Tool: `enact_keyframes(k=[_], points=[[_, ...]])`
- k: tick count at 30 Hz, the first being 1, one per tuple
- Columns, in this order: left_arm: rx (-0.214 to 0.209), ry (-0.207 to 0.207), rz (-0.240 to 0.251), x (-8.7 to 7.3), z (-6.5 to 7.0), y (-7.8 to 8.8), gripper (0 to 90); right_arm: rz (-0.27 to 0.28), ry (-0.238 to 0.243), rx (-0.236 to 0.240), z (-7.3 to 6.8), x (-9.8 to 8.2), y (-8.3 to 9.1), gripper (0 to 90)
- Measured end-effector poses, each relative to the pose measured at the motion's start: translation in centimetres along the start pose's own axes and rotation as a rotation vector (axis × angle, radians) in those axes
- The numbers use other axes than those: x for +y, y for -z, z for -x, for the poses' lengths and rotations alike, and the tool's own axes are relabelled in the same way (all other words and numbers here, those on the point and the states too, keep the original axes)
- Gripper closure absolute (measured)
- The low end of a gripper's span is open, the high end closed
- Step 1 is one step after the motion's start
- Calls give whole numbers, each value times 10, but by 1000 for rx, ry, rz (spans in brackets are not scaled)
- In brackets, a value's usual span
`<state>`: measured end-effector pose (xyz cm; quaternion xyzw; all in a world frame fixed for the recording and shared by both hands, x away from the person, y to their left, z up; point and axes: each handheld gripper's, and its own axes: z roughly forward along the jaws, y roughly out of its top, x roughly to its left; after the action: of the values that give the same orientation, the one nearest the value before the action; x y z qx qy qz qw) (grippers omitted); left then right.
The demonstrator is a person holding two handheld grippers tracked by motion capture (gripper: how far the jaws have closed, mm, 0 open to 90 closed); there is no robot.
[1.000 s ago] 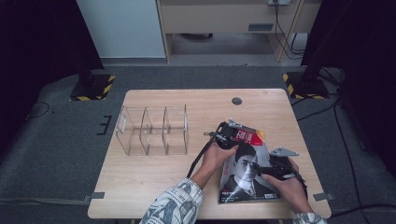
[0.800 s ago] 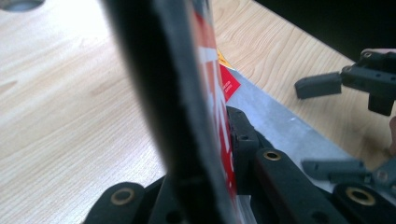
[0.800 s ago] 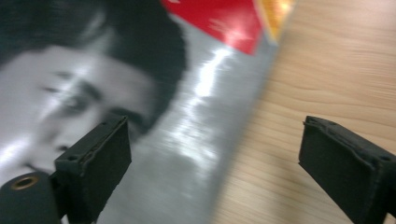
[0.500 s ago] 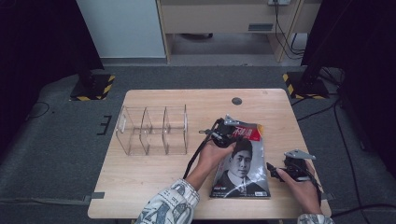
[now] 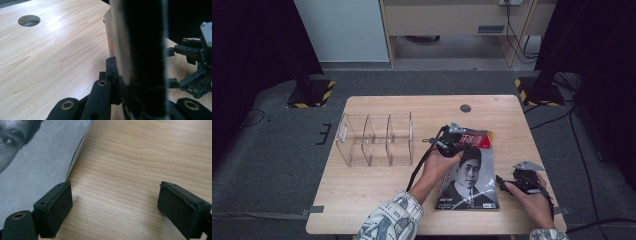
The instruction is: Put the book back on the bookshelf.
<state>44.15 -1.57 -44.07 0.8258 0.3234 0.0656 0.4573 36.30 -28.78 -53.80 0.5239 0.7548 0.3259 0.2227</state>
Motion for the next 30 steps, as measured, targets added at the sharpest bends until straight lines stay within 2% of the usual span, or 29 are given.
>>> enact_keyframes(k=[4, 7, 12, 15, 18, 19, 30], points=[[-14, 12, 15, 1, 2, 5, 866, 2, -1, 0, -1, 1, -1, 127], [-21, -6, 44, 7, 8, 19, 866, 3, 5, 0, 0, 1, -1, 126], [-20, -12, 77, 14, 9, 32, 867, 3, 7, 0, 0, 1, -1, 127], [-26, -8, 105, 17, 7, 40, 866, 3, 2, -1, -1, 1, -2, 128], [-49, 22, 128, 19, 6, 45, 867, 2, 5, 1, -1, 2, -2, 128], [-51, 17, 136, 20, 7, 49, 867, 1, 6, 2, -1, 2, -2, 130], [-33, -8, 194, 28, 12, 72, 867, 3, 2, 2, -2, 2, -2, 133]])
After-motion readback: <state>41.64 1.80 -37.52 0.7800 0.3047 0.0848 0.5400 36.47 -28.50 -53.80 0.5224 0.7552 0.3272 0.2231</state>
